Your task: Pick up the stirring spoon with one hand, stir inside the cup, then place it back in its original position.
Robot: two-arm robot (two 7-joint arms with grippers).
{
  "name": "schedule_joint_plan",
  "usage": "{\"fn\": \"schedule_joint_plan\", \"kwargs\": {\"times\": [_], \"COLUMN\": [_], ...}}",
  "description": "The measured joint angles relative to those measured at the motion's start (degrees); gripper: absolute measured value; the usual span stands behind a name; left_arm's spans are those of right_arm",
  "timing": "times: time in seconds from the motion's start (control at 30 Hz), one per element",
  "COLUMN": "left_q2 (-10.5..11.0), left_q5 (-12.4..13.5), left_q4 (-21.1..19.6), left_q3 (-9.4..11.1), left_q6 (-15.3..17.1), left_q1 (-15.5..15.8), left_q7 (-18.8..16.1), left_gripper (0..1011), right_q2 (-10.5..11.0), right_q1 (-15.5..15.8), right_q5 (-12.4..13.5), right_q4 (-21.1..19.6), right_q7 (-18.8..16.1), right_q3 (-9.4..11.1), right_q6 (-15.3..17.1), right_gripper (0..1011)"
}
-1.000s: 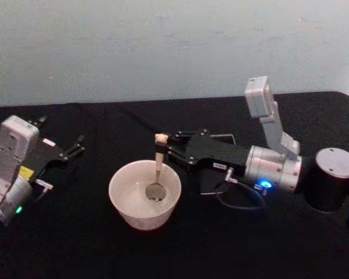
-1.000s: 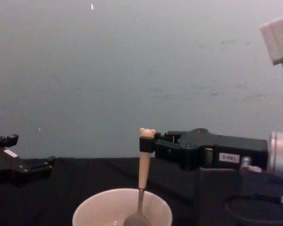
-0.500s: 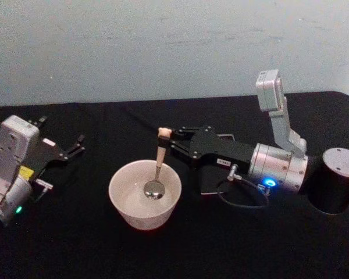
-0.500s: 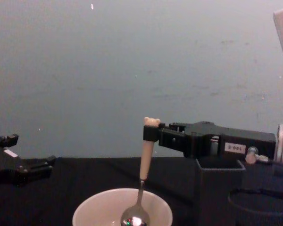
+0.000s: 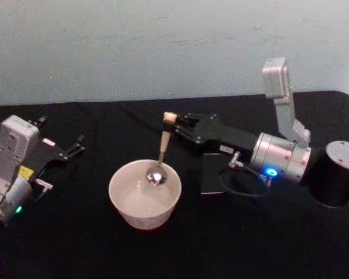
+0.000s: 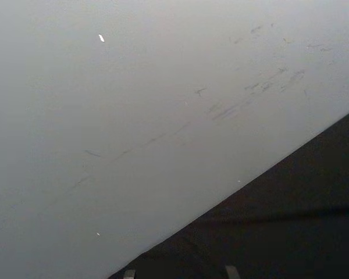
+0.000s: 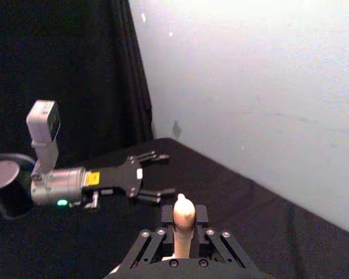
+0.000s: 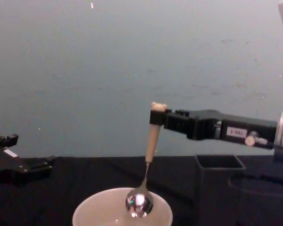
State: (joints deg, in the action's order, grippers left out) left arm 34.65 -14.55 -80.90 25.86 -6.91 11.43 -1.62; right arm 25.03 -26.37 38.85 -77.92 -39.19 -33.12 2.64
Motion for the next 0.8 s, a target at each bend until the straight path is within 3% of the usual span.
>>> {"fn": "schedule_joint_plan", "kwargs": {"times": [0.4,0.8], "left_q2": [0.0,0.0], "left_q5": [0.0,0.0], "left_q4": [-0.01,0.0], "left_q3": [0.0,0.0], "left_q6": [0.0,0.0], "left_q1": [0.0,0.0], "left_q7": [0.0,0.0], "left_gripper": [1001,1001], "right_q2": [1.35,4.99], "right_q1": [0.85,2.72], "right_q5": [4.39,9.72], "right_q4": [-3.24,-6.2], "right_q7": [2.67,3.48], "right_q3": [3.63,7.65], "right_q6": [1.66,1.67], "right_gripper": [215,215]}}
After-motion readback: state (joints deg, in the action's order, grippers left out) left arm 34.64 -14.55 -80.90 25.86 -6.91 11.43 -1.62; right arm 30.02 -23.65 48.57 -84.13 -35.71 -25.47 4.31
